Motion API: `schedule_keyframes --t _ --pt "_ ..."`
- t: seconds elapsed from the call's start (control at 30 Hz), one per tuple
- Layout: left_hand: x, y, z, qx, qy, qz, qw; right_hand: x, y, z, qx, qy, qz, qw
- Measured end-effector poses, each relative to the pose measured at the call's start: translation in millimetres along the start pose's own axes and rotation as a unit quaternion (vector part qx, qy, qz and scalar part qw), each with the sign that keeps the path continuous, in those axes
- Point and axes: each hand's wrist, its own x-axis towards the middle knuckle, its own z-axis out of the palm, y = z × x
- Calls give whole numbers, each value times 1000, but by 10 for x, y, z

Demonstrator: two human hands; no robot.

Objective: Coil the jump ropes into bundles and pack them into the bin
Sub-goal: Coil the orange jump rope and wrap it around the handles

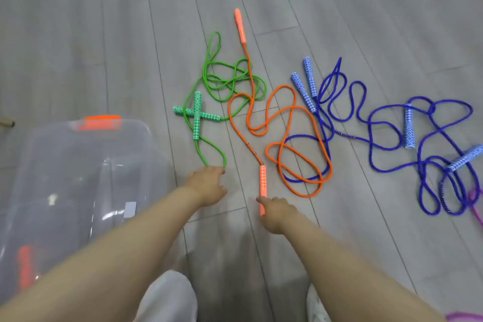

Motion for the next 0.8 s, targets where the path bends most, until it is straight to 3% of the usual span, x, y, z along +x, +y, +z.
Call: schedule_keyframes --t 0.2,0.33,0.47,0.67,0.8 --pt "118 -265 175 -13 -10 -8 1000 277 -93 332 -76 -18 33 996" --pt "105 -289 134 24 -24 -14 999 266 4 344 -76 35 31 996" --pt "-1 -188 -133 23 -10 -4 1000 162 -3 83 -19 107 38 993" --pt "-504 21 -709 3 -1 -18 1000 -366 -124 -585 76 139 18 987" --pt "-1133 285 -1031 -2 20 -14 1000 -1015 -200 -958 226 180 2 957"
